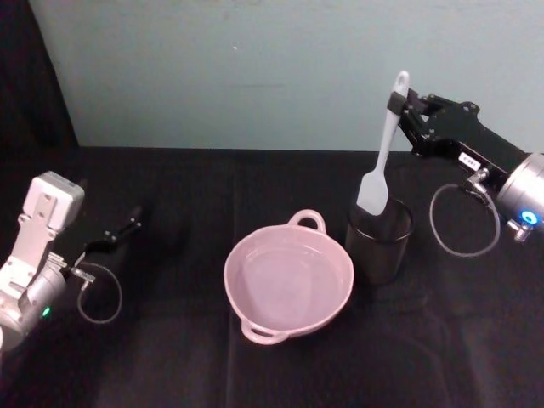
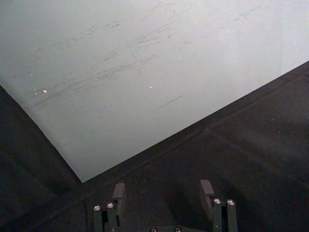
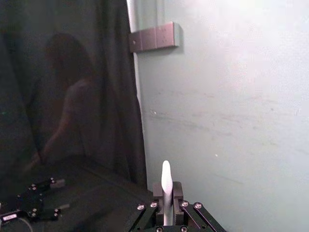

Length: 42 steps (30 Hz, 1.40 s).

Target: Use the one hand to pick up the spoon and stir the clear water in the bowl.

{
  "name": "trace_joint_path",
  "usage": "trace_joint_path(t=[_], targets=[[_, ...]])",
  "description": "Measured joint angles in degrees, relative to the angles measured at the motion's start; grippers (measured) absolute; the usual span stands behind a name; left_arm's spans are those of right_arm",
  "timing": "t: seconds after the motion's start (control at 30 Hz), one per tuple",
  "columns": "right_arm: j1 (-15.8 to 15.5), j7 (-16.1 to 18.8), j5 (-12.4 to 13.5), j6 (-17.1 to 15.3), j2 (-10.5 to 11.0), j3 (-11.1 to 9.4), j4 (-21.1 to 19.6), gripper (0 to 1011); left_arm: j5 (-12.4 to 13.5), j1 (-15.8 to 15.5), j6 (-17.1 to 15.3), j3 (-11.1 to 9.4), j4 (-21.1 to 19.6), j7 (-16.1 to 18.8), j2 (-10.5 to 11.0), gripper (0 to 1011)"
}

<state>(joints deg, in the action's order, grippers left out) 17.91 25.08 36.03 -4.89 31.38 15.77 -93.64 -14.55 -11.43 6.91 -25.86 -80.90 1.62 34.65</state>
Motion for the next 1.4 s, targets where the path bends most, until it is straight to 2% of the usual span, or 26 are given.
trace_joint_path(t=[0.47, 0.73, 1.4], targets=[[0.52, 0.25, 1.65, -1.22, -0.47, 1.20, 5.37, 117, 0.00, 0.00, 0.00, 0.00, 0.00, 0.00, 0.00, 1005], [0.74, 1.79, 5.63, -1.70, -1.81, 1.15, 10.00, 117, 0.00, 0.00, 0.00, 0.00, 0.00, 0.00, 0.00, 1005], [0.69, 1.31, 9.90, -2.73, -1.93, 2.09, 12.63, 117, 0.00, 0.00, 0.00, 0.00, 0.00, 0.00, 0.00, 1005]])
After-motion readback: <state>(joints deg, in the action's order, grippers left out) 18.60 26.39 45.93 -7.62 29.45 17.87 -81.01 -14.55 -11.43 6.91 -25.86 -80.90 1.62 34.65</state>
